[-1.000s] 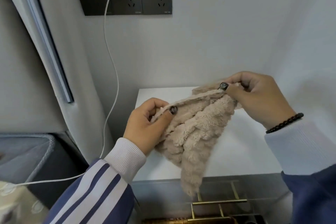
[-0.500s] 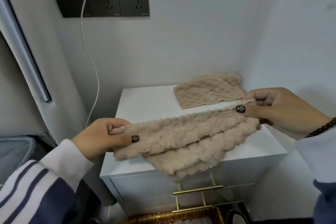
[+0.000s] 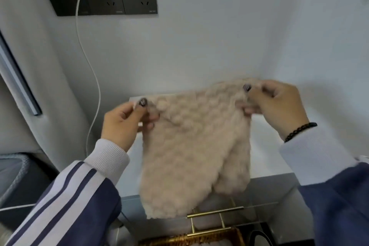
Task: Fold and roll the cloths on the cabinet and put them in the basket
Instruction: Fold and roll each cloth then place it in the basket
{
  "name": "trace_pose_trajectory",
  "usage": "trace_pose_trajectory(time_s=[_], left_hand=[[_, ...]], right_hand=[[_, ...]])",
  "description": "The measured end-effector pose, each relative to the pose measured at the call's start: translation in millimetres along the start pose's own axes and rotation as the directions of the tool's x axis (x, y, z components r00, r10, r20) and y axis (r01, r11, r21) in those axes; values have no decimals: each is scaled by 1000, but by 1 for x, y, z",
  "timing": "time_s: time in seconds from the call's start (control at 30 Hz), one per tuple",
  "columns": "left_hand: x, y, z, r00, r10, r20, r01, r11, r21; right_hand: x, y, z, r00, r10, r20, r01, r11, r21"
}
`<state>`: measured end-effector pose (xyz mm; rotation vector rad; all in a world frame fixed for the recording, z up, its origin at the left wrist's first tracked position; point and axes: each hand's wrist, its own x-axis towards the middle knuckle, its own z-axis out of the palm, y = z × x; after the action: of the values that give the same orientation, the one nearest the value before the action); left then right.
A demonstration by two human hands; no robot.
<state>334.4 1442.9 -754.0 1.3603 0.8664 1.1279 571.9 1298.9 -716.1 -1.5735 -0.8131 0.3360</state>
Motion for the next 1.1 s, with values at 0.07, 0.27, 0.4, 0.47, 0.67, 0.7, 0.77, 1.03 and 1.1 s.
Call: trace_pose_trajectory(time_s=[0.07,0.27,0.4,0.47,0.67,0.7,0.77,1.03,1.1], left_hand=[[4,14,2,982,167,-87,-181,966,-185],[-11,36,-9,960,273,-57,-278,915,-292],[-28,28,-24,964,266,-11,-265,952,-151],[-40,23,-35,961,266,74,-259,962,-86],[-74,8,-59,935,82,345,-124,987,101],[-78,5,-59,923,29,383,-90,986,141],[-83,0,-62,894,-82,441,-11,979,202],[-57,-4,-63,984,-33,173,-21,954,300],[-43,-8,-55,997,7,72,-30,943,331]], right_hand=[[6,-12,5,970,-143,-199,185,959,213],[-10,-12,-8,955,-285,-77,294,894,339],[-24,9,-40,960,-272,71,245,933,263],[-31,14,-55,959,-230,167,190,956,225],[-48,13,-67,693,241,679,-116,967,-226],[-50,12,-67,592,357,723,-119,926,-359],[-53,12,-64,456,508,731,-72,840,-538],[-42,14,-53,839,346,419,-179,904,-388],[-35,20,-44,919,285,271,-178,916,-358]])
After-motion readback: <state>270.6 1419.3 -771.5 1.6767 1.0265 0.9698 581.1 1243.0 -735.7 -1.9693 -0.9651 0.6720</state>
